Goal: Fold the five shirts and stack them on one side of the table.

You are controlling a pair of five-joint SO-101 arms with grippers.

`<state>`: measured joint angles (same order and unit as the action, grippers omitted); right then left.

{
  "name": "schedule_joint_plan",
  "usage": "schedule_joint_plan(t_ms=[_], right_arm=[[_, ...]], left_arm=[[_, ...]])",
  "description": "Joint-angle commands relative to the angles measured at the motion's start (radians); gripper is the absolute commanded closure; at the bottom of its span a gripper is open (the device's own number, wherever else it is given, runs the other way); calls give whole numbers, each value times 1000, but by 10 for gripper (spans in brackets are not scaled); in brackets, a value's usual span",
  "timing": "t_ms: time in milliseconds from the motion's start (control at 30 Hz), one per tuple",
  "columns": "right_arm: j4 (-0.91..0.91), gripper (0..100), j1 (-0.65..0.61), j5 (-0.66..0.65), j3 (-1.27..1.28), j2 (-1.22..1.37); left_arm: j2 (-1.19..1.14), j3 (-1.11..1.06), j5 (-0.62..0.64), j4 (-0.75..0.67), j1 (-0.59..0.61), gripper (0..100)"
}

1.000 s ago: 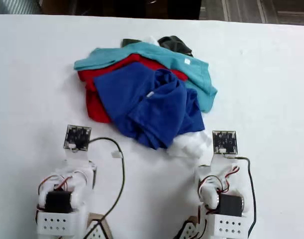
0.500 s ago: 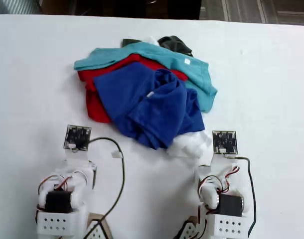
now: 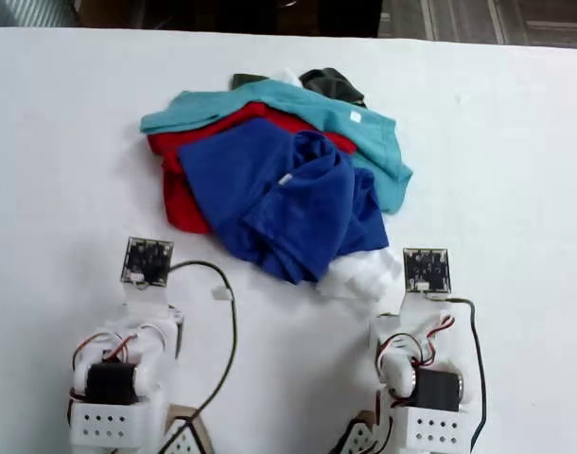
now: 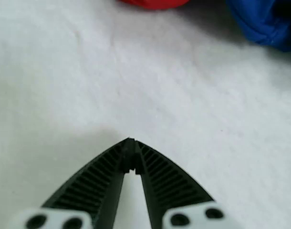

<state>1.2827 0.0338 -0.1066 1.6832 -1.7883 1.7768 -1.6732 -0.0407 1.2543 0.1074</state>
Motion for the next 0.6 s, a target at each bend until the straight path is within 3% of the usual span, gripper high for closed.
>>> schedule_joint_plan(t_ms=[0,567], right_arm=[[-16,977,-1,9,9,-10],[-16,977,-1,9,9,-10]], left_arm=[[0,-22,5,6,8,973],[0,-22,11,3,2,973]])
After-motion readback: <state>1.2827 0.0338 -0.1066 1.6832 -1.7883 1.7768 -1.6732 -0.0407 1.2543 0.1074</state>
